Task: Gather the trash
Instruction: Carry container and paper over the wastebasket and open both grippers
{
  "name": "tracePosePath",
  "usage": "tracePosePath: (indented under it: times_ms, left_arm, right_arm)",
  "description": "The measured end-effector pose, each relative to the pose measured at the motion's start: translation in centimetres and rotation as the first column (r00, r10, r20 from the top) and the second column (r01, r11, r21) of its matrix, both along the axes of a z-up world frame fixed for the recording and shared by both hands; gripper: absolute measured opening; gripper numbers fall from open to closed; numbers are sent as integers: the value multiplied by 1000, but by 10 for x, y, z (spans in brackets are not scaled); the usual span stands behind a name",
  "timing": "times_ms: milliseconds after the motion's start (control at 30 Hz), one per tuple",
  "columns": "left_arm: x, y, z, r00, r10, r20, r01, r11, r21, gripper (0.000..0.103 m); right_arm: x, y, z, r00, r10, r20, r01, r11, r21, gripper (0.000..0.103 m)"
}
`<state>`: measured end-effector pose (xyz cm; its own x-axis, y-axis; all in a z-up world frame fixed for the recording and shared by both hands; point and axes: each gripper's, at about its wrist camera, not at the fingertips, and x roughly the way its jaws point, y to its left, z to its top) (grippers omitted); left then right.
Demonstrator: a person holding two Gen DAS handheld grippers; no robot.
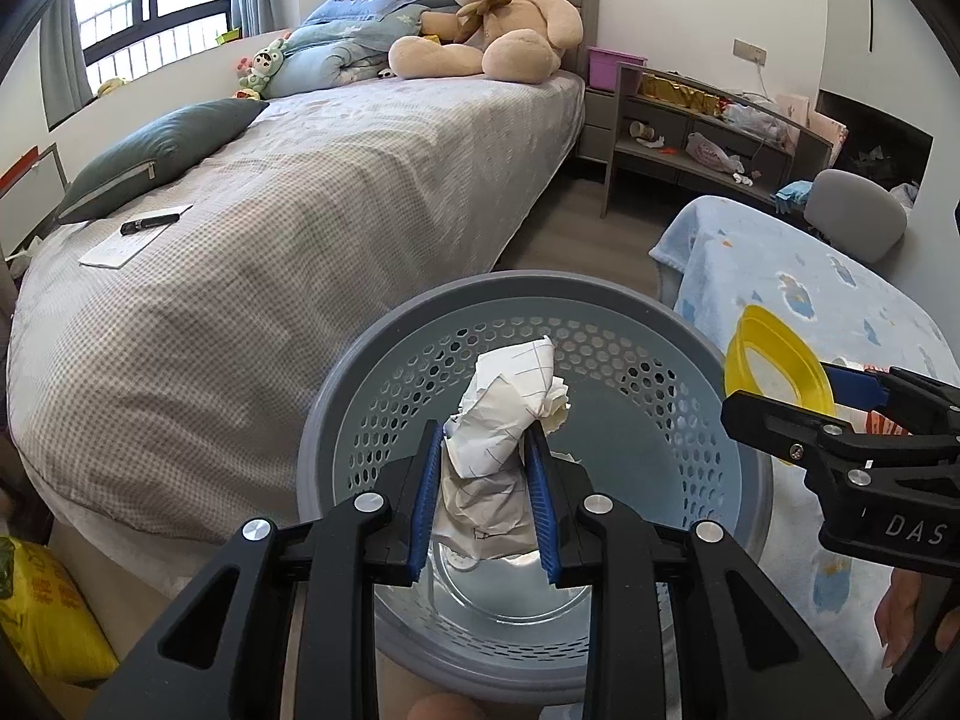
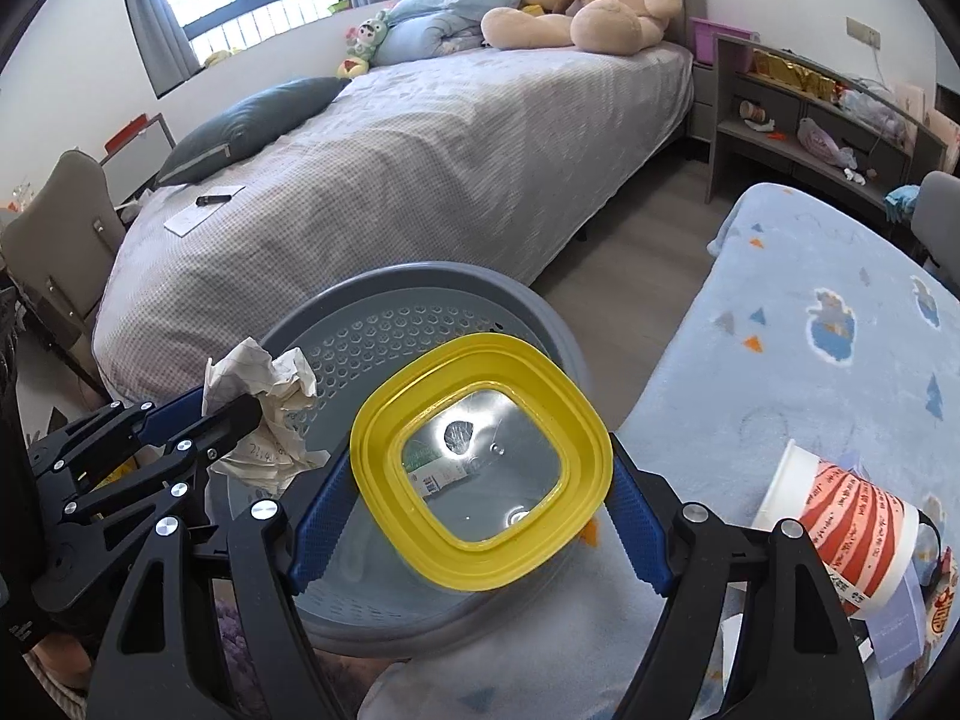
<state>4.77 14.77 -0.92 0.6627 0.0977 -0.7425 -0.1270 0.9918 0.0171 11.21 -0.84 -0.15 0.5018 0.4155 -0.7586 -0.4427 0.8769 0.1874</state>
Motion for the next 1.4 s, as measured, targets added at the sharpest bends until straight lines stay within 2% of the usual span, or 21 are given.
tracePosePath:
  times_ms: [500, 600, 667, 733, 1067, 1400]
  left_arm:
    - [2, 5, -4, 1000, 24, -12, -24, 1000, -13, 29]
    - [2, 7, -4, 999, 33, -10, -33, 999, -14, 34]
    - [2, 9, -4, 999, 41, -8, -41, 999, -11, 43]
    - [1, 9, -3, 999, 47, -4, -47, 999, -10, 47]
    - [2, 13, -3, 998, 70, -5, -70, 997, -12, 58]
    - [1, 15, -4, 996, 85, -3, -85, 996, -6, 61]
  right_arm:
    - [3, 7, -12, 999, 28, -18, -28, 1000, -2, 77]
    - [4, 8, -11, 999, 28, -16, -28, 1000, 0, 78]
    - [4, 6, -11, 1000, 25, -14, -25, 1000, 2, 82]
    - [4, 4, -10, 1000, 17, -9, -17, 1000, 12, 86]
    - [4, 2, -8, 1000, 12, -7, -12, 1000, 12, 86]
    - [4, 3, -9, 1000, 13, -7, -12, 1000, 9, 86]
